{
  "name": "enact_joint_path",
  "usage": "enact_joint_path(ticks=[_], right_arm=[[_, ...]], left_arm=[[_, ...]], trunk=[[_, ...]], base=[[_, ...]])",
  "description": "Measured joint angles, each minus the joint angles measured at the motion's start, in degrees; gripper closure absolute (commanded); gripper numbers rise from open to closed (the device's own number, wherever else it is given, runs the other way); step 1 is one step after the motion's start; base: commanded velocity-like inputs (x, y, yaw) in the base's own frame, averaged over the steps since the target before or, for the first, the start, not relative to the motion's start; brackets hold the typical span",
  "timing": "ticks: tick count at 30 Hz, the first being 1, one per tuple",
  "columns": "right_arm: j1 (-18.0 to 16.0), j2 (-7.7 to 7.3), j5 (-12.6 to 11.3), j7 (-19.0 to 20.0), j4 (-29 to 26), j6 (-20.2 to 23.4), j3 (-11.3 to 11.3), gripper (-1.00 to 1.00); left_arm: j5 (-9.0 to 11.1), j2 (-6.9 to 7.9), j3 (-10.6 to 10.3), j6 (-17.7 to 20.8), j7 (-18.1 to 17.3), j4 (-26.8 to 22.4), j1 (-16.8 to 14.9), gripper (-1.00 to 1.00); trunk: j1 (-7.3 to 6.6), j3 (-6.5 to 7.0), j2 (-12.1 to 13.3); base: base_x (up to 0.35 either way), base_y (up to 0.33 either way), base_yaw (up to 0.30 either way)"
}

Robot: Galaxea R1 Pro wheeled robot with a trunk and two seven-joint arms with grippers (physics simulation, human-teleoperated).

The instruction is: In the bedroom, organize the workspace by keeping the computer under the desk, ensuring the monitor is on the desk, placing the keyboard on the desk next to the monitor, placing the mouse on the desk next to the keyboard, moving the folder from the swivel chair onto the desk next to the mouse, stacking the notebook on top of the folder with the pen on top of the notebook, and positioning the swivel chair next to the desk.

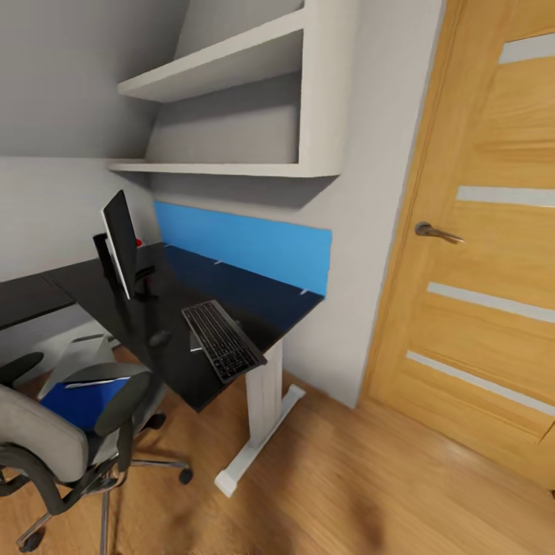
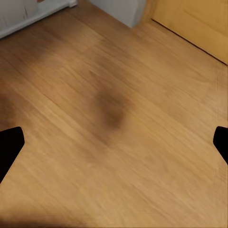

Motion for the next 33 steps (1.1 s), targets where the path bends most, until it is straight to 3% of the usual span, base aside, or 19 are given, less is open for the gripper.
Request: enact_joint_path(ticks=[9,28,33], right_arm=[[0.0,0.16,0.0,-2.7,0.0,-0.1,0.0,-1.00],[0.0,0.45,0.2,-2.9,0.1,-2.4,0.3,-1.00],[0.0,0.38,0.2,-2.9,0.0,-2.5,0.3,-1.00]], left_arm=[[0.0,0.00,-0.1,0.0,-0.1,0.0,0.0,-1.00],[0.1,0.03,-0.1,1.8,0.1,0.0,0.0,-1.00],[0.1,0.13,0.0,1.9,0.1,0.0,0.0,-1.00]], trunk=[[1.98,-1.62,-3.6],[6.15,-5.03,-11.2],[7.25,-5.93,-13.2]], base=[[0.000,0.000,0.286],[0.000,0.000,0.286],[0.000,0.000,0.115]])
